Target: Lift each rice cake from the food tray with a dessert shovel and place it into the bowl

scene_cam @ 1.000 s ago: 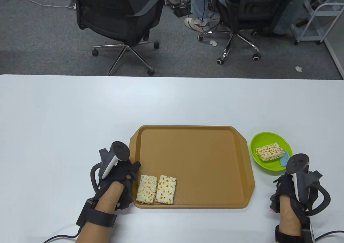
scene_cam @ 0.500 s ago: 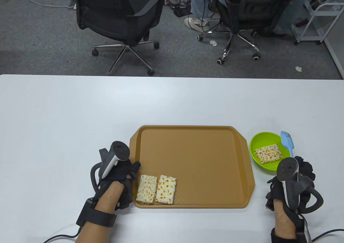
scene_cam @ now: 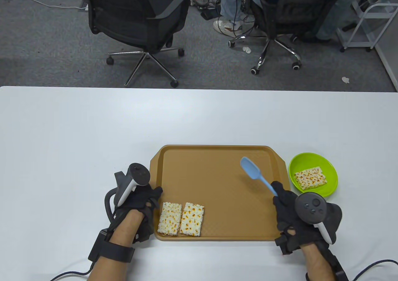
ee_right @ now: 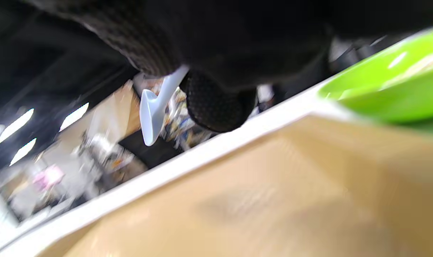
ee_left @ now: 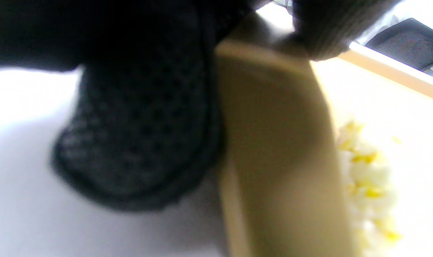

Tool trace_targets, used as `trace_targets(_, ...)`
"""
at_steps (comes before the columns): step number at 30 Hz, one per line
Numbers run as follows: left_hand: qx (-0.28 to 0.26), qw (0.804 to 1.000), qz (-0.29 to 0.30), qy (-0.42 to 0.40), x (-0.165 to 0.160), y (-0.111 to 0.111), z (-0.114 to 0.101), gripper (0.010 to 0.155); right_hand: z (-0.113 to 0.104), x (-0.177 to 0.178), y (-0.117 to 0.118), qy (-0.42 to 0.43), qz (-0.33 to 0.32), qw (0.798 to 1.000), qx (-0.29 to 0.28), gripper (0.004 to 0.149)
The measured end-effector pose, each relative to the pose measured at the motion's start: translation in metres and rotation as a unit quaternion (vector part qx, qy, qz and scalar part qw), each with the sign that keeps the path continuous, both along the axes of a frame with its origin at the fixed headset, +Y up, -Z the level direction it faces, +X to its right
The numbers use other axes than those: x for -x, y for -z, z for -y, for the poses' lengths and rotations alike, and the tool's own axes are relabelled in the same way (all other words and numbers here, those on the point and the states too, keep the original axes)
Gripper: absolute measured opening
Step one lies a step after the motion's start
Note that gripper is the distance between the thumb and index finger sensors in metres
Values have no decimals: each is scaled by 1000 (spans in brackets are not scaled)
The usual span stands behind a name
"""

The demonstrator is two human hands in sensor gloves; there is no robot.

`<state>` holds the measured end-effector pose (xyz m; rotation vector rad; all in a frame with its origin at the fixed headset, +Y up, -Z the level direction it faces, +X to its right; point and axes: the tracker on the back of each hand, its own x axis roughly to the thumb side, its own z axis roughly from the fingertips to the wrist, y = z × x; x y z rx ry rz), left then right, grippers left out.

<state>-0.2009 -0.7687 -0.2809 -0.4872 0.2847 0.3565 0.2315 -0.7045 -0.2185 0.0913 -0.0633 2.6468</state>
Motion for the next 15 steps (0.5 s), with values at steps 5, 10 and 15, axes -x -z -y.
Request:
trace_targets(5,1,1000,0,-1,0,0,0,75,25,39,-2,-24,-72,994,77,52)
trace_targets(10,1,1000,1,-1,0,0,0,75,32,52,-4,-45,-90,992,78,52)
trace_targets(15,1,1000,0,-1,0,0,0,75,34,52,-2,-22,-114,988,104,52)
